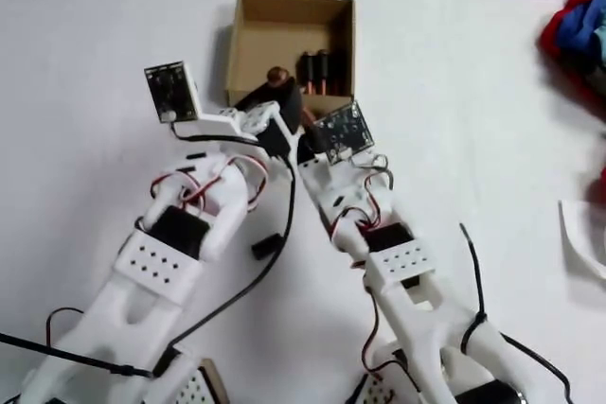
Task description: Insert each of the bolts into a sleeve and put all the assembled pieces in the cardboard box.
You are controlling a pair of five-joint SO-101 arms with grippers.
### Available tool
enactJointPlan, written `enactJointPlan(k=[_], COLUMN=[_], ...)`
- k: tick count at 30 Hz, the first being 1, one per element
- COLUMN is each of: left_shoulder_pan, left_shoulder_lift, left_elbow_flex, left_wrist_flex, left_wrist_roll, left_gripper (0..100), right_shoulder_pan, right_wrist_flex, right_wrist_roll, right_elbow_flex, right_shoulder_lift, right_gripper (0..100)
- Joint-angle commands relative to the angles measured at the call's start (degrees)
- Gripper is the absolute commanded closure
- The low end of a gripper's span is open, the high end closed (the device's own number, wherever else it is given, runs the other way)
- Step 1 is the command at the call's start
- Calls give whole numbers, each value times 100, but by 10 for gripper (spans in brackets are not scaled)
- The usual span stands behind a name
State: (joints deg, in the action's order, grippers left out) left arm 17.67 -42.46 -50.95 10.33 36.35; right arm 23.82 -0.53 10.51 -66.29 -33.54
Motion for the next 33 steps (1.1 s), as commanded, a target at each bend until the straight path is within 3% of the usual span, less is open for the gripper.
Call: enactJointPlan(k=[1, 11, 33], left_shoulder_pan=[-220, -202, -9], left_shoulder_lift=[-18, -18, 589], left_elbow_flex=[338, 365, 804], left_wrist_flex=[-35, -105, -105], left_wrist_roll=[-88, -53, -44], left_gripper=[974, 974, 974], right_shoulder_pan=[22, 4, 48], right_wrist_flex=[-22, -655, -637], right_wrist_roll=[-44, -44, -44], right_elbow_flex=[290, 281, 308], right_shoulder_lift=[-611, -1024, -1059], right_gripper=[978, 978, 978])
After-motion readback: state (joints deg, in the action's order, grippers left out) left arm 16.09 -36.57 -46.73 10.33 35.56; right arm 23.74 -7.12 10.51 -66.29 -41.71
